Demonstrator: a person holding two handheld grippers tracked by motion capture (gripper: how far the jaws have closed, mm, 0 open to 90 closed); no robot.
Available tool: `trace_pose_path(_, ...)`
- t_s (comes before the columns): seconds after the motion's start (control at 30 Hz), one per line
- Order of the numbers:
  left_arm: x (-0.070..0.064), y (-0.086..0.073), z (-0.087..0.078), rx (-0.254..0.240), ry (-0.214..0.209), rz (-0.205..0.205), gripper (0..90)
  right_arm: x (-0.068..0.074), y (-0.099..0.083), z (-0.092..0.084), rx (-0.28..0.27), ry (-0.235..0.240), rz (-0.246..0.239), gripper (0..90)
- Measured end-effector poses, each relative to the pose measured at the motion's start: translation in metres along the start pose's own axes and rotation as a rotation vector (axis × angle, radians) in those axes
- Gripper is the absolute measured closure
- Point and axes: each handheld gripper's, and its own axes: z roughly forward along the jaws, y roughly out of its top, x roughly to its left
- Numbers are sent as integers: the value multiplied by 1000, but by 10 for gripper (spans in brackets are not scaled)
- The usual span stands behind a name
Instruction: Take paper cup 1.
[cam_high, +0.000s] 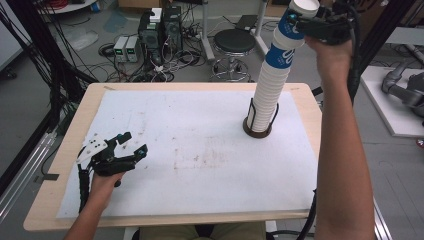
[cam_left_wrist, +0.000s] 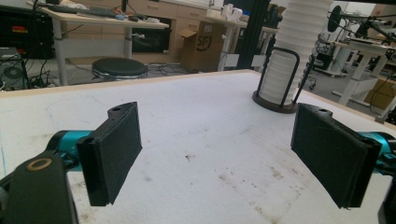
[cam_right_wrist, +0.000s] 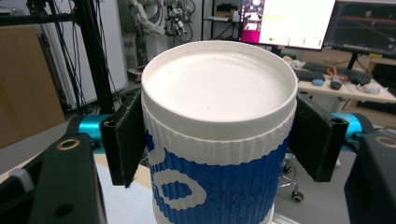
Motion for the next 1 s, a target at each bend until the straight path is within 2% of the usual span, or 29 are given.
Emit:
trace_pose_path(0.17,0,1,-1,-5,-6,1,161,2,5,-13,-20,1,-15,277)
trace_pose_path(0.37,-1,0,0,-1,-15,3,161,3,5,-37,-34,17,-44,277)
trace_pose_path(0.57,-2,1,0,-3,-19,3,161,6,-10,-65,-42,56,-56,277)
trace_pose_path(0.6,-2,1,0,-1,-21,1,161,8,-17,-77,-35,75,-66,277)
trace_pose_path(0.67,-2,1,0,0,-27,-2,161,10,-20,-82,-32,85,-68,277)
trace_pose_path(0.7,-2,1,0,0,-28,-4,161,11,-23,-88,-36,96,-73,277)
trace_pose_path(0.73,-3,1,1,-1,-31,-4,161,15,-31,-97,-32,132,-85,277)
trace_pose_path(0.8,-3,1,1,-3,-39,-3,161,18,-36,-102,-28,147,-91,277)
trace_pose_path(0.9,-5,1,1,-3,-45,2,161,26,-54,-109,-3,208,-96,277)
trace_pose_path(0.93,-5,1,1,-4,-45,4,161,32,-73,-110,21,265,-111,277)
trace_pose_path(0.97,-6,1,1,-4,-47,5,161,32,-73,-110,21,265,-111,277)
trace_pose_path(1.0,-6,1,1,-6,-51,6,161,38,-90,-110,40,308,-98,277)
